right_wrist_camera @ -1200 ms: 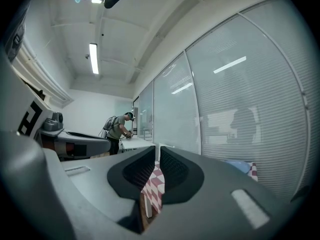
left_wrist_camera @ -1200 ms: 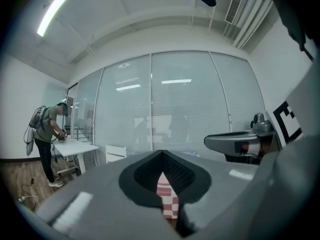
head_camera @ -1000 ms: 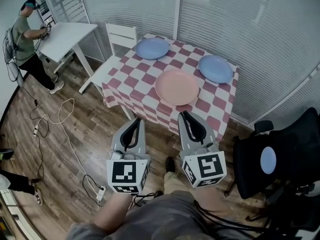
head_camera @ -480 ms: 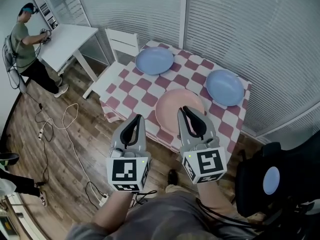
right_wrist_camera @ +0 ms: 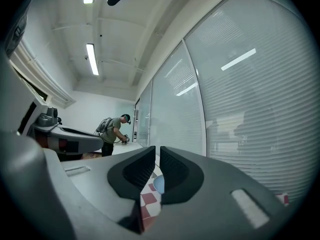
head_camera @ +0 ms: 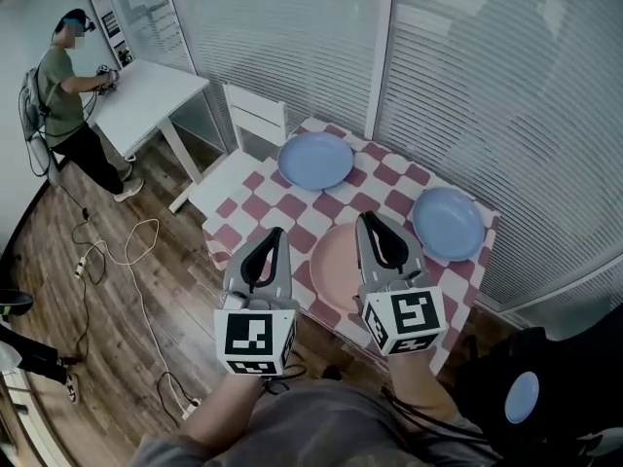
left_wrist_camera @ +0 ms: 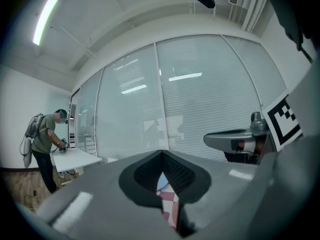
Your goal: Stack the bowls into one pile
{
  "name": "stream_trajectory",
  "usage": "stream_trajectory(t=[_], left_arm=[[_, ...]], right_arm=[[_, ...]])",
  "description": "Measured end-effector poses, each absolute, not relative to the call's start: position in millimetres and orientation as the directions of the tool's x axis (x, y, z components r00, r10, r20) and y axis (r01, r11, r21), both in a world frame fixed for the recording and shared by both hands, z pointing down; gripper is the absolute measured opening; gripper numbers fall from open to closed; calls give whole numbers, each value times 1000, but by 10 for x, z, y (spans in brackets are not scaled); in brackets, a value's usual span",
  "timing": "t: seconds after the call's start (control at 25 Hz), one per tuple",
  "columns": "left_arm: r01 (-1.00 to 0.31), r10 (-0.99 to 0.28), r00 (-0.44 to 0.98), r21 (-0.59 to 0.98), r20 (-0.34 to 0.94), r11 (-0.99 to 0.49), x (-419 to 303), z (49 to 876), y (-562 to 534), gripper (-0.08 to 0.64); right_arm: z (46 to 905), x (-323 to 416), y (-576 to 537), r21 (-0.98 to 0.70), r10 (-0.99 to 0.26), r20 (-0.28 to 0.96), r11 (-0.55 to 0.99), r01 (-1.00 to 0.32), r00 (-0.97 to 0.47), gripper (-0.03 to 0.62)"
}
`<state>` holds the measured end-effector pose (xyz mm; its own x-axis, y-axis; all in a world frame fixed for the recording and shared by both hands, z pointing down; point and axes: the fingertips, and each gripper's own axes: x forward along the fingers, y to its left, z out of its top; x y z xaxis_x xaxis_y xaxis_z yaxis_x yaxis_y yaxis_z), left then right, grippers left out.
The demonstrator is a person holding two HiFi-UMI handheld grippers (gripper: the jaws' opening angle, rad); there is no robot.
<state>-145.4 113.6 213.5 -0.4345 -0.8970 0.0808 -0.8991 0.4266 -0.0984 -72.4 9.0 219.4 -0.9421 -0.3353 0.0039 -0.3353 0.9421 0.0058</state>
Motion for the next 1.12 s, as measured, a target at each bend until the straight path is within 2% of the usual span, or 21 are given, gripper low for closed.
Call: stream_trajectory(t=[0.24,0.56,1.12], left_arm=[[-896,-892,-443,-56,87,440,-1896,2263,1006,0],[-926,-919,-376,-1,121,378,-2614,2589,408,0],[-945,-926,-317,10,207,326,-3778,2810,-373,0]], right_arm=[[2264,-1098,-92,32,-349,29,937,-348,-937,49],[2480,-1646,-577,56,-426,73,905,-422,-902,51],[2626,-2473,-1495,31,-549,125,834,-550,-826,51]])
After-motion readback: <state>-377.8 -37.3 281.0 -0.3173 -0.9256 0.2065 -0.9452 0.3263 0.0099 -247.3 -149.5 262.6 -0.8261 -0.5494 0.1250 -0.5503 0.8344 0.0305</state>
